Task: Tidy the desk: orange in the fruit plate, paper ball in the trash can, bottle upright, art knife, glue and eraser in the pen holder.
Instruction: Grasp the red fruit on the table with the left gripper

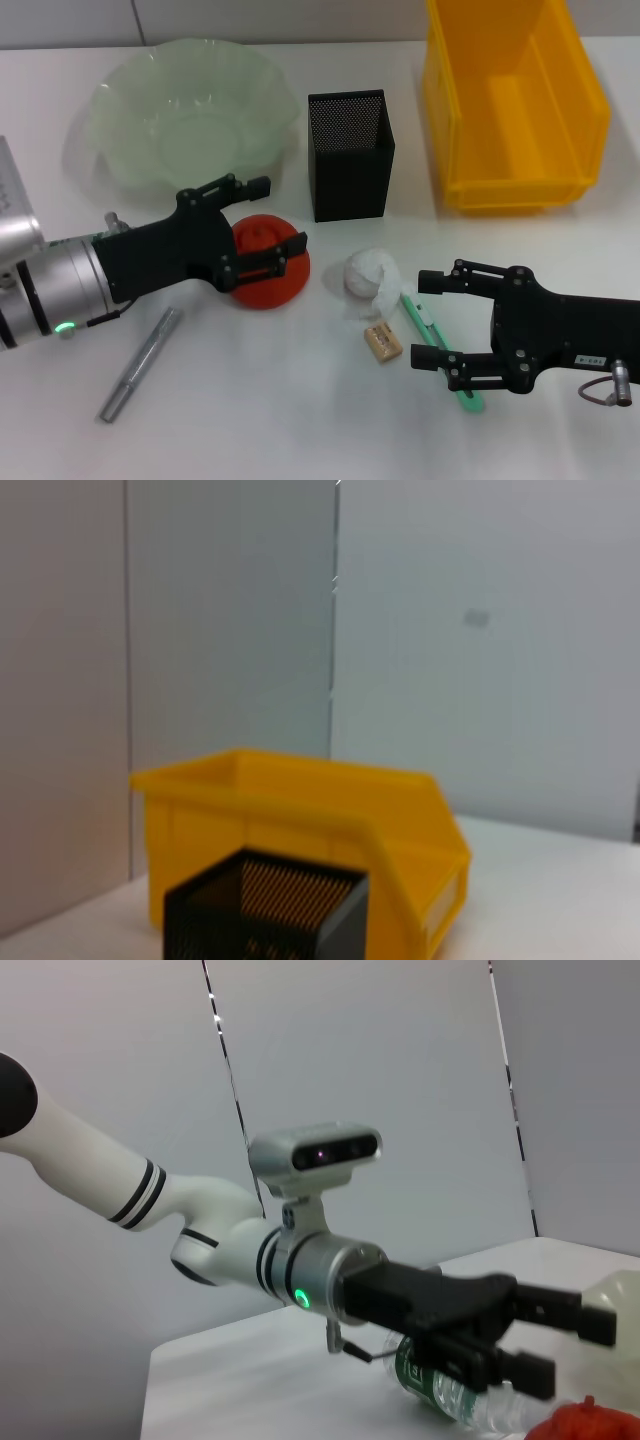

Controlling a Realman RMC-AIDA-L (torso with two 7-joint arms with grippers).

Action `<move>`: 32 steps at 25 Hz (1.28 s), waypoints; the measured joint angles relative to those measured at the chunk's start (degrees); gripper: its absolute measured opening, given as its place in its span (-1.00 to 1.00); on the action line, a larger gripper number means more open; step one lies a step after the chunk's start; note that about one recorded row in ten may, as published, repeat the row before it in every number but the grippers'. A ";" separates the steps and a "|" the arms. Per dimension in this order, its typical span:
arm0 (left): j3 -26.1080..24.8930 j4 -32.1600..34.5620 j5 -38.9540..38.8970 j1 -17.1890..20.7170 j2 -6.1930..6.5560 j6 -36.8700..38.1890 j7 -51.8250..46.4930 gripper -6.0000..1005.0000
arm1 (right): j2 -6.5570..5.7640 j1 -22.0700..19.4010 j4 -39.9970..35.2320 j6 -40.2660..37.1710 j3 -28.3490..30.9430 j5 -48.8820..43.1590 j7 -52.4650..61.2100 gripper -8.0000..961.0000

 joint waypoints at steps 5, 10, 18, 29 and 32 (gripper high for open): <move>-0.01 -3.12 -0.19 -0.34 -0.06 -3.52 2.69 0.63 | 0.02 -0.03 0.00 0.01 0.00 0.00 -0.01 0.66; -0.04 -4.12 -0.34 -0.20 -0.06 -5.31 3.25 0.62 | 0.02 0.16 0.05 0.00 0.00 0.00 -0.02 0.65; -0.05 -5.37 -0.34 -0.34 -0.12 -6.75 3.38 0.62 | 0.12 0.48 0.09 -0.01 0.00 0.00 -0.02 0.64; -0.70 -8.13 -0.50 -1.21 -0.15 -9.24 6.53 0.31 | 0.11 0.50 0.36 0.05 0.00 0.00 -0.02 0.63; -0.76 -8.15 -1.76 -0.79 -0.15 -9.24 6.50 0.21 | 0.11 0.54 0.78 0.05 0.00 -0.01 -0.02 0.63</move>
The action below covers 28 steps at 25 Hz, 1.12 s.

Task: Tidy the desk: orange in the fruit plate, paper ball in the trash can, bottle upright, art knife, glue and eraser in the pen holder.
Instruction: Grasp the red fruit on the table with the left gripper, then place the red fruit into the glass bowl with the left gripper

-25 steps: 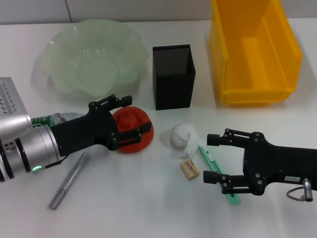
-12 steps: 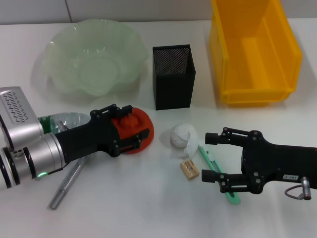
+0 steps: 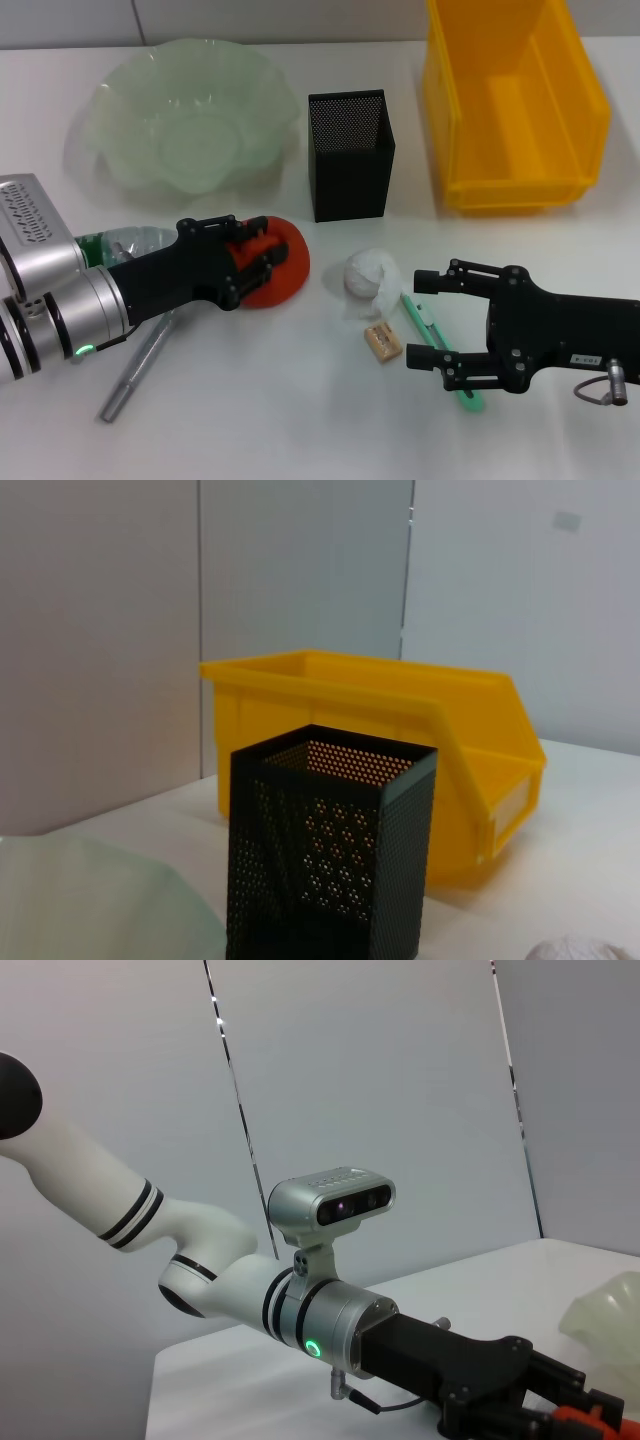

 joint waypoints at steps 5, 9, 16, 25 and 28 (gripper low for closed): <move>0.00 0.00 -1.17 0.48 0.00 0.16 -0.12 0.04 | 0.00 0.05 0.24 0.00 0.00 0.00 0.00 0.62; 0.01 0.14 -2.03 0.79 0.08 1.13 -1.70 -0.48 | 0.00 0.05 0.29 0.00 0.00 0.00 0.00 0.62; 0.02 3.24 -2.58 1.76 0.33 7.84 -6.93 -0.65 | 0.00 0.04 0.28 0.05 0.00 0.00 0.00 0.61; 0.01 17.65 -7.27 3.95 0.56 14.32 -20.21 -0.67 | 0.10 0.37 0.80 0.22 0.00 0.00 -0.44 0.60; -0.07 19.72 -9.08 3.17 0.66 10.64 -20.33 -0.67 | 0.05 1.25 2.60 0.32 0.00 0.01 -1.25 0.60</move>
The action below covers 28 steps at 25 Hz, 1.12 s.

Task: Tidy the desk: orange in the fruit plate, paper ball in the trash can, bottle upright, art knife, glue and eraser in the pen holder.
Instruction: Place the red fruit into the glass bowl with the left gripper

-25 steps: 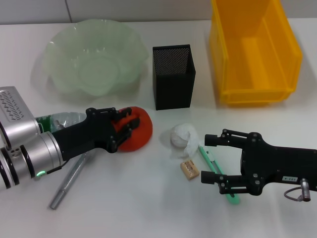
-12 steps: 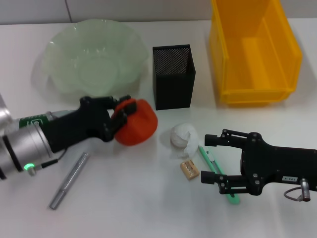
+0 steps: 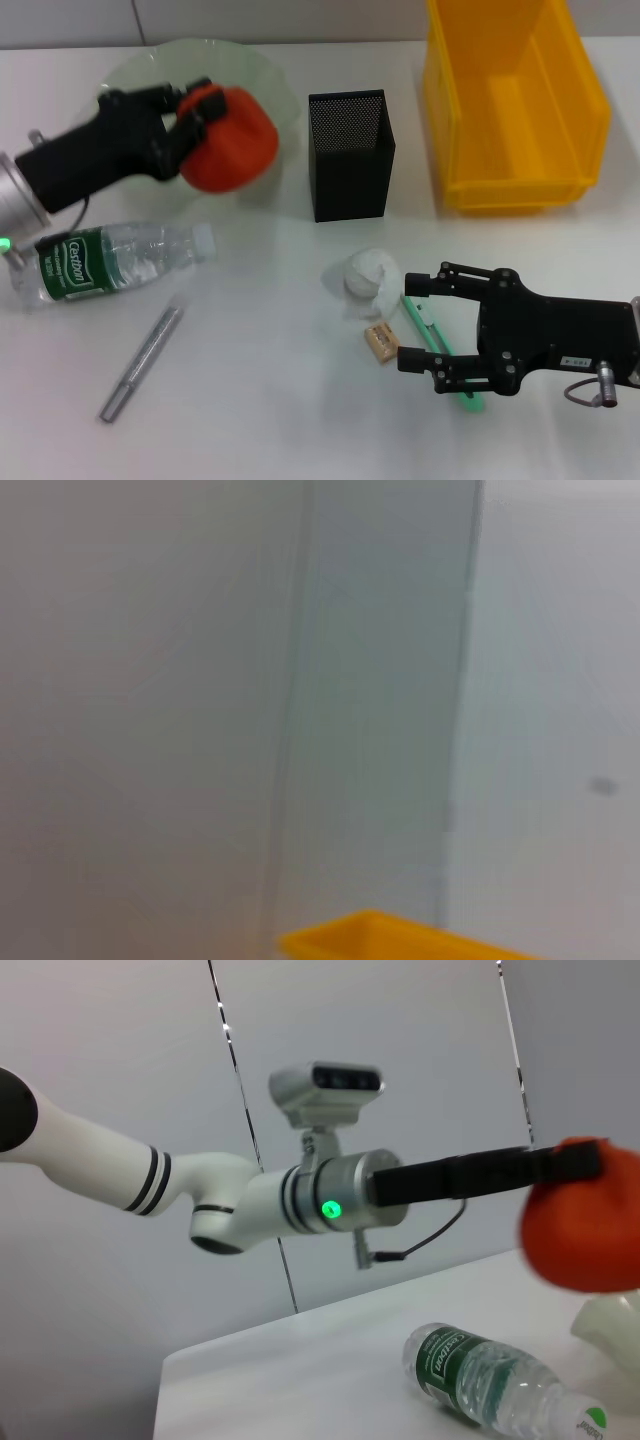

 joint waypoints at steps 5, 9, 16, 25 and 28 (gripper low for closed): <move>-0.26 0.85 -1.80 -2.67 -0.31 -9.82 0.41 -0.67 | 0.01 0.35 0.89 0.51 0.00 0.17 -0.47 0.59; 0.17 -0.66 -3.00 -4.68 -0.53 -17.10 0.54 -0.68 | 0.03 0.38 1.05 0.51 0.00 0.79 -0.77 0.59; 0.78 -2.36 -2.74 -6.28 -0.50 -22.71 0.68 -0.60 | -0.01 0.38 1.11 0.44 0.00 0.85 -0.80 0.58; 0.78 -2.50 -3.03 -5.91 -0.60 -23.59 0.69 0.02 | -0.01 0.51 1.11 0.43 0.00 0.88 -0.84 0.57; 0.78 -2.50 -3.05 -5.37 -0.43 -20.13 0.34 0.14 | 0.00 0.53 1.15 0.45 0.00 0.88 -0.85 0.56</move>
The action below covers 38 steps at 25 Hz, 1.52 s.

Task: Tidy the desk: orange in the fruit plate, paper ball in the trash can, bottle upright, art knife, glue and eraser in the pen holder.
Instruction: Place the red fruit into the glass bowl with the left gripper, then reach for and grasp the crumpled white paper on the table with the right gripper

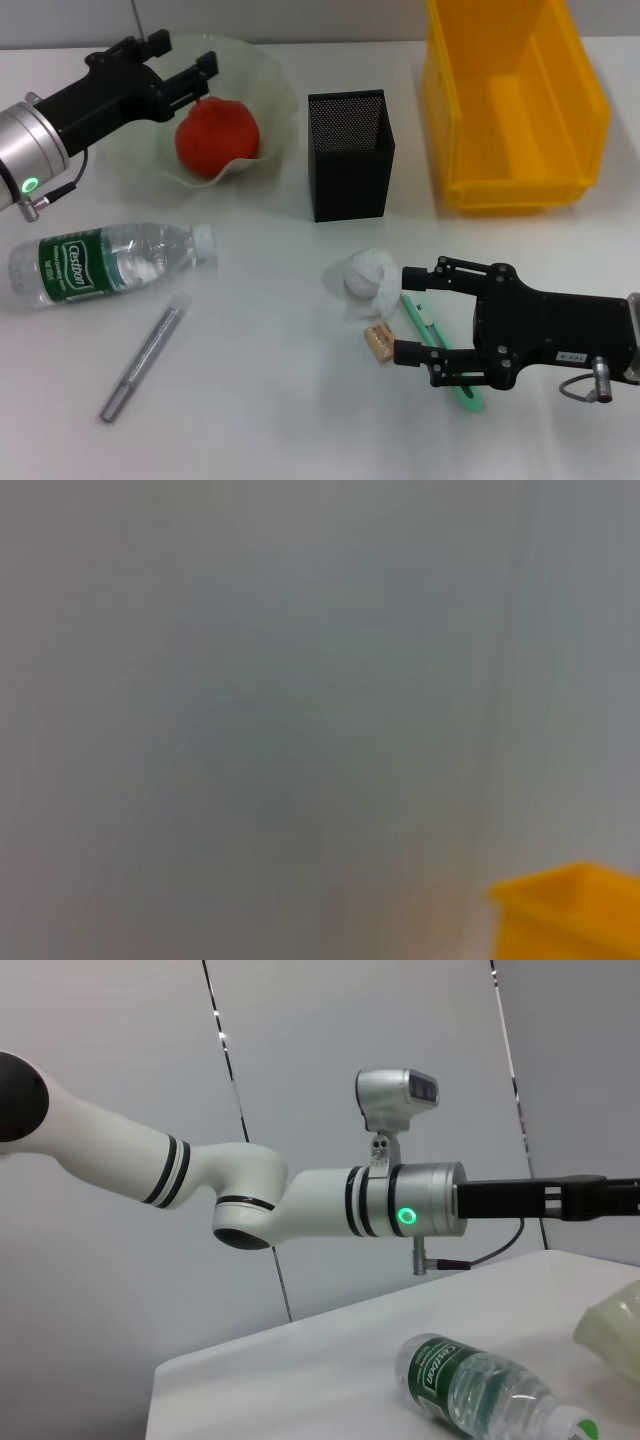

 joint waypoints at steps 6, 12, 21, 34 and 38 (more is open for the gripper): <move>0.05 2.31 0.30 3.62 0.46 23.56 -0.27 0.38 | -0.01 -0.01 0.77 0.02 0.00 0.00 -0.07 0.56; 0.81 5.64 1.76 7.49 0.68 39.44 -0.29 0.47 | -0.04 -0.13 0.78 0.02 0.01 0.00 -0.08 0.55; 4.41 9.89 13.19 15.48 0.87 46.50 0.76 0.47 | -0.15 -0.06 0.41 -0.64 0.06 0.72 -0.25 0.54; 4.47 8.70 18.44 14.39 0.68 39.06 0.33 0.47 | -0.29 -0.19 -4.56 -1.36 4.39 1.44 10.54 0.52; 4.64 7.05 18.46 13.61 0.62 37.89 0.34 0.47 | -0.24 -0.26 -12.86 -1.68 4.66 1.29 20.82 0.52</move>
